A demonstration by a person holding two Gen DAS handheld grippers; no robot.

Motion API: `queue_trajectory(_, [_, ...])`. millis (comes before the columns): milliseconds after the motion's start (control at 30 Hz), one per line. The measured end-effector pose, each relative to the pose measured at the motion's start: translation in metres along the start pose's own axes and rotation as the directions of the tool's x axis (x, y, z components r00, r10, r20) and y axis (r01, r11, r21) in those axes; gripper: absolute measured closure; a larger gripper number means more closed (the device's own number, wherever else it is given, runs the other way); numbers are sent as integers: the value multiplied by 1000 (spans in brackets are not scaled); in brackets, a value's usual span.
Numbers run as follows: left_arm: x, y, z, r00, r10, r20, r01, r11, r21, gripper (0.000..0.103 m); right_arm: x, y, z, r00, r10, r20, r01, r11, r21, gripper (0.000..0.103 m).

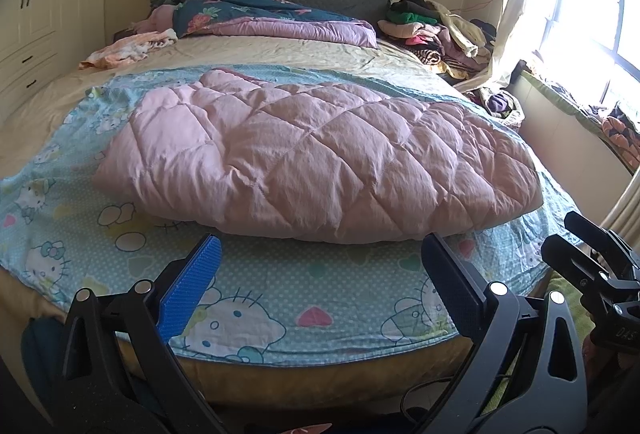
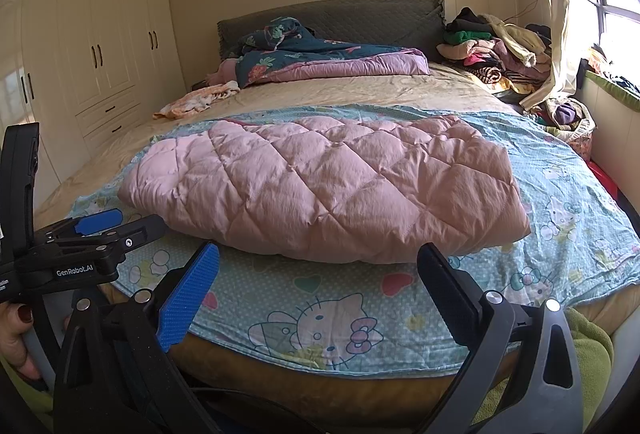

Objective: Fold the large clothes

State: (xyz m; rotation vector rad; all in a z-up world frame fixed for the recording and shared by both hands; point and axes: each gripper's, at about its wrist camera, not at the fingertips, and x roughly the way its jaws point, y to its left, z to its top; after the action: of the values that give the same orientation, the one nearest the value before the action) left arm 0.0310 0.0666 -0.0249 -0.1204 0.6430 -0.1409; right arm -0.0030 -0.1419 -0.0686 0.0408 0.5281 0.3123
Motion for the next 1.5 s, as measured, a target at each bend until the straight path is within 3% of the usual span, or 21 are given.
queue_trajectory(1500, [-1,4,0,1000,12,-12,-12,1000,2,9,-3,1,5,1000,-13,12,13,1000,-6,4])
